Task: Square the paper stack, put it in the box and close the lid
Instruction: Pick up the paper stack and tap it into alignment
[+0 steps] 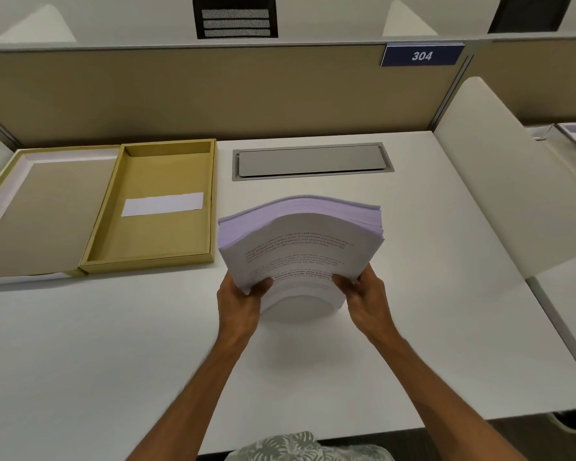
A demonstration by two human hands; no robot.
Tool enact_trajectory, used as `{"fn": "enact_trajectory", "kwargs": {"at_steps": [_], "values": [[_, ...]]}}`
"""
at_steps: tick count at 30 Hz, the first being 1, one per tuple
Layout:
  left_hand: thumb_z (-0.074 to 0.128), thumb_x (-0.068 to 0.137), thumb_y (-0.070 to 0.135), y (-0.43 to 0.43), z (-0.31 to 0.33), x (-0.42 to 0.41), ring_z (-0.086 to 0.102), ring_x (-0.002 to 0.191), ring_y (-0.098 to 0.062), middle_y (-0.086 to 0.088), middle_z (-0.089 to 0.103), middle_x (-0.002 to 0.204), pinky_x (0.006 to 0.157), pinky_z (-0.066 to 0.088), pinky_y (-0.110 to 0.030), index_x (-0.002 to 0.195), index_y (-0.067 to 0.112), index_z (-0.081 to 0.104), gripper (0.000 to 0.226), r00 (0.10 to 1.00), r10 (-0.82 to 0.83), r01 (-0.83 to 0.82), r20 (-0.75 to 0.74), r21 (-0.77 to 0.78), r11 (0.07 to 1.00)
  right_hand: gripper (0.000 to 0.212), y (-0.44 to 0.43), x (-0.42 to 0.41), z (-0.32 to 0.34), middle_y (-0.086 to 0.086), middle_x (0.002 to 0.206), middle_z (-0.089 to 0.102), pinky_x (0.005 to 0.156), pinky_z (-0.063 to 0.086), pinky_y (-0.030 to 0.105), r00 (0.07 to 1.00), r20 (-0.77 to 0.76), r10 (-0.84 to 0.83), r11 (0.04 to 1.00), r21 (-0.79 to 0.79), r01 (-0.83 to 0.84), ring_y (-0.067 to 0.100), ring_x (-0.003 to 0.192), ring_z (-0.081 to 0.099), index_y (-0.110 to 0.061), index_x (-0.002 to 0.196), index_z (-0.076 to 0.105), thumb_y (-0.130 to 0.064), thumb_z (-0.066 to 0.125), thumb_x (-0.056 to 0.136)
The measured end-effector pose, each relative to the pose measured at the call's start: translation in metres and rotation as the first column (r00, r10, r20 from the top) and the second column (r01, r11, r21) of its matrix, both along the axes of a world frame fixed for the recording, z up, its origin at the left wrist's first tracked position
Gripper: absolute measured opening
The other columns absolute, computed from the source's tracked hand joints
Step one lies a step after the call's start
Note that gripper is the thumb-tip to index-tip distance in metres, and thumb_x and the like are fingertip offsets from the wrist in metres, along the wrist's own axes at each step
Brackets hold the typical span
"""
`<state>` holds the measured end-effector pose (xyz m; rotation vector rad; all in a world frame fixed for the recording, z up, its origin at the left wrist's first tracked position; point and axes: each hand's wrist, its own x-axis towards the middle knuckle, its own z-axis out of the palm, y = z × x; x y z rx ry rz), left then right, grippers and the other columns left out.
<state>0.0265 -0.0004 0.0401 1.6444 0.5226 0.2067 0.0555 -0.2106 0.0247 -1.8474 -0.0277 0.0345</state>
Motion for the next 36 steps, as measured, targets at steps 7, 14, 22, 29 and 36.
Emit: {"fn": "enact_trajectory", "kwargs": {"at_steps": [7, 14, 22, 29, 36], "values": [[0.081, 0.074, 0.002, 0.008, 0.015, 0.001, 0.065, 0.107, -0.026, -0.007, 0.069, 0.114, 0.09, 0.057, -0.053, 0.127, 0.012, 0.059, 0.058, 0.997, -0.072, 0.073, 0.028, -0.039, 0.997, 0.05, 0.001, 0.0, 0.011, -0.011, 0.118, 0.065, 0.084, 0.054, 0.016, 0.999, -0.051, 0.01, 0.998, 0.063, -0.006, -0.001, 0.108, 0.061, -0.018, 0.136, 0.049, 0.001, 0.062, 0.092], [0.067, 0.077, 0.041, -0.007, 0.079, 0.0, 0.064, 0.087, -0.012, 0.002, 0.066, 0.095, 0.069, 0.054, -0.023, 0.113, 0.019, 0.056, 0.043, 0.935, 0.069, -0.017, 0.349, -0.15, 0.989, 0.05, 0.021, -0.015, 0.072, 0.009, 0.117, 0.062, 0.084, 0.054, 0.029, 0.973, 0.148, -0.176, 0.928, 0.354, 0.114, 0.023, 0.108, 0.061, -0.015, 0.126, 0.048, -0.028, 0.072, 0.084], [0.048, 0.097, 0.049, -0.029, 0.099, 0.02, 0.062, 0.077, -0.015, -0.003, 0.063, 0.083, 0.051, 0.049, -0.016, 0.091, 0.024, 0.056, 0.027, 0.92, 0.369, -0.354, 0.129, -0.123, 0.927, 0.04, 0.056, 0.0, 0.109, -0.003, 0.082, 0.063, 0.057, 0.05, 0.021, 0.88, -0.07, -0.47, 0.783, 0.426, 0.452, 0.008, 0.071, 0.063, -0.019, 0.097, 0.053, -0.057, 0.056, 0.086], [0.049, 0.096, 0.044, -0.029, 0.102, 0.023, 0.061, 0.078, -0.018, -0.008, 0.064, 0.085, 0.059, 0.049, -0.027, 0.086, 0.021, 0.056, 0.027, 0.916, 0.391, -0.383, 0.084, -0.097, 0.919, 0.031, 0.057, 0.016, 0.112, 0.0, 0.08, 0.061, 0.053, 0.047, 0.023, 0.827, -0.152, -0.541, 0.767, 0.316, 0.559, 0.014, 0.071, 0.059, -0.022, 0.089, 0.055, -0.052, 0.056, 0.081], [0.051, 0.096, 0.041, -0.026, 0.102, 0.025, 0.06, 0.077, -0.017, -0.009, 0.064, 0.083, 0.059, 0.047, -0.025, 0.085, 0.019, 0.056, 0.025, 0.924, 0.371, -0.366, 0.093, -0.066, 0.928, 0.026, 0.057, 0.018, 0.115, -0.003, 0.075, 0.061, 0.054, 0.046, 0.023, 0.833, -0.105, -0.544, 0.787, 0.281, 0.549, 0.012, 0.068, 0.059, -0.022, 0.085, 0.056, -0.048, 0.054, 0.082]]}}
